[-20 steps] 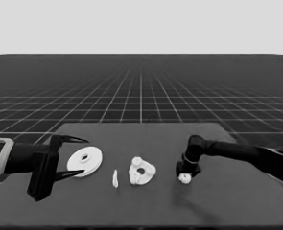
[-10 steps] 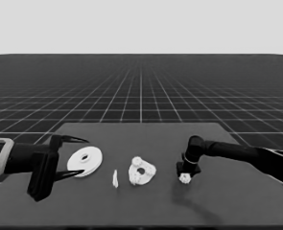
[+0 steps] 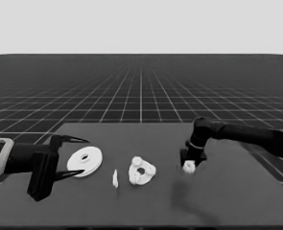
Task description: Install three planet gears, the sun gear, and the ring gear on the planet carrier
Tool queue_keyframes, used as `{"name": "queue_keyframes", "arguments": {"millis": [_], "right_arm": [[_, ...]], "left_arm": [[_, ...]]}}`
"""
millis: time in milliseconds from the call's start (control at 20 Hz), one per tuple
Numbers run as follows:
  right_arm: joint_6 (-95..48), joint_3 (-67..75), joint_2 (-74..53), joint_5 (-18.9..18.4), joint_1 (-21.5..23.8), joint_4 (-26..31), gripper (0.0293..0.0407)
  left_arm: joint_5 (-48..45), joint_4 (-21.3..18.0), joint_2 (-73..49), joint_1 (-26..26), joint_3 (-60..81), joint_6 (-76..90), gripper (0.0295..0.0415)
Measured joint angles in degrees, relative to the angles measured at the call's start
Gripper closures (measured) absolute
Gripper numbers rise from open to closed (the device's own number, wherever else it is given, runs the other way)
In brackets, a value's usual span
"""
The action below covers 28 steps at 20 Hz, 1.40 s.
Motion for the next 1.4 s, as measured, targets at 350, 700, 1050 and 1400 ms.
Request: {"name": "queue_keyframes", "arguments": {"millis": [350, 700, 1050, 1400], "right_arm": [[12.6, -16.59, 28.52, -2.35, 1.11, 0.51, 0.039], [8.98, -29.08, 38.14, -1.8, 1.16, 0.81, 0.039], [6.36, -33.53, 39.46, 0.52, -5.59, -5.53, 0.039], [7.94, -33.67, 39.47, 0.59, -6.22, -5.65, 0.0391]], "left_arm": [[0.0, 0.0, 0.0, 0.0, 0.0, 0.0, 0.0326], [0.0, 0.0, 0.0, 0.0, 0.0, 0.0, 0.0326], [0.0, 0.0, 0.0, 0.0, 0.0, 0.0, 0.0326], [0.0, 0.0, 0.0, 0.0, 0.0, 0.0, 0.0326]]}}
